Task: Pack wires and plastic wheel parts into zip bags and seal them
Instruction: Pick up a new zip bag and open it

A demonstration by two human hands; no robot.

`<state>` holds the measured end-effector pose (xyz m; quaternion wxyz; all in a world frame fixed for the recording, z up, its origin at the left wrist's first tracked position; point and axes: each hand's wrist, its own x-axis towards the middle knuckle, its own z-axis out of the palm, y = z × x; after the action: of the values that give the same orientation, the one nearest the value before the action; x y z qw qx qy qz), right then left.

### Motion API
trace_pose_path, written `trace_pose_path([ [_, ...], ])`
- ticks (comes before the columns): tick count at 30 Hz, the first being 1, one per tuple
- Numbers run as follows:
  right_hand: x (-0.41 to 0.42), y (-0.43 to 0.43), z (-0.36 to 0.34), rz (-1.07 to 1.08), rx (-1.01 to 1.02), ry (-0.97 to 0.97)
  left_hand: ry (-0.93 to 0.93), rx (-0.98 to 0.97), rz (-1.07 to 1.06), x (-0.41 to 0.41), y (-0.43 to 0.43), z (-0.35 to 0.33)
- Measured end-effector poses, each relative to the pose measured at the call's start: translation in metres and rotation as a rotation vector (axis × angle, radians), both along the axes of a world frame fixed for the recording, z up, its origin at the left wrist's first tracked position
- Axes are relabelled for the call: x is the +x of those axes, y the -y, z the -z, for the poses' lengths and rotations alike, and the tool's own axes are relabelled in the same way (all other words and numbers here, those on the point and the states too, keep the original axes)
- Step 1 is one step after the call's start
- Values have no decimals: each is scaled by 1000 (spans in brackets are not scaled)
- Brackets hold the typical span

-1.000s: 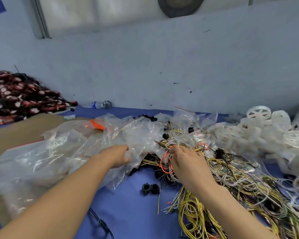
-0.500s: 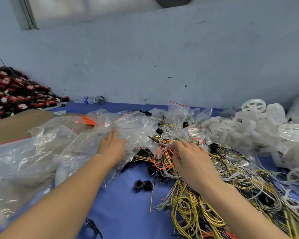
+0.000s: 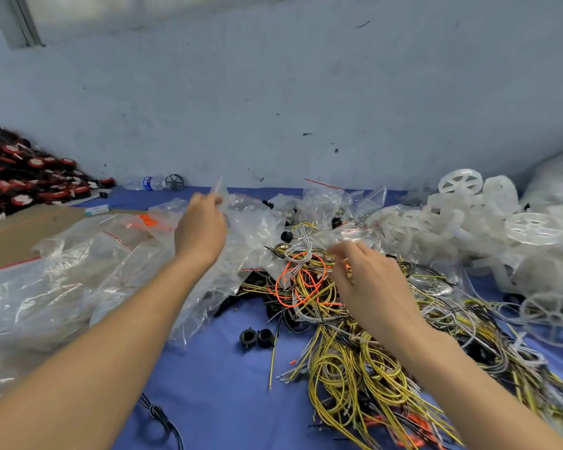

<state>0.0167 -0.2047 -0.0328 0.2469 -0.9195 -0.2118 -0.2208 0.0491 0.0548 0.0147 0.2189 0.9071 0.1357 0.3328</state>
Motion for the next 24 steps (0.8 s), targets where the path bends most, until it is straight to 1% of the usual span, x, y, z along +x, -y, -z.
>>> trace_pose_path([
  [1, -3, 1, -6, -22, 102, 0, 121, -117, 93, -7, 20, -16],
  [3, -12, 6, -20, -63, 338, -16, 333, -382, 359, -27, 67, -44],
  [5, -23, 16, -35, -112, 546, -26, 443, -665, 629, -48, 114, -60],
  [7, -35, 30, -49, -159, 712, 8, 409, -883, 796, -62, 159, -64],
  [8, -41, 39, -55, -165, 779, 38, 354, -949, 839, -67, 180, -63],
  [10, -50, 60, -63, -132, 860, 83, 230, -1002, 880, -71, 217, -58],
  [12, -58, 82, -67, -64, 857, 102, 141, -985, 905, -74, 245, -55],
  [14, -67, 103, -68, 16, 796, 135, 81, -986, 977, -79, 267, -56],
  [16, -79, 118, -71, 92, 696, 257, 26, -1019, 1069, -84, 281, -57],
  [18, -89, 124, -73, 127, 576, 452, -46, -1153, 1197, -89, 285, -54],
  [20, -94, 122, -70, 132, 465, 587, -107, -1371, 1341, -91, 281, -43],
  [21, -93, 119, -64, 133, 415, 611, -135, -1446, 1379, -91, 276, -34],
  [22, -91, 116, -56, 142, 362, 602, -172, -1480, 1374, -88, 271, -22],
  [23, -87, 112, -47, 156, 300, 556, -218, -1489, 1331, -85, 266, -7],
  [24, -82, 109, -37, 172, 220, 473, -268, -1484, 1236, -81, 261, 9],
])
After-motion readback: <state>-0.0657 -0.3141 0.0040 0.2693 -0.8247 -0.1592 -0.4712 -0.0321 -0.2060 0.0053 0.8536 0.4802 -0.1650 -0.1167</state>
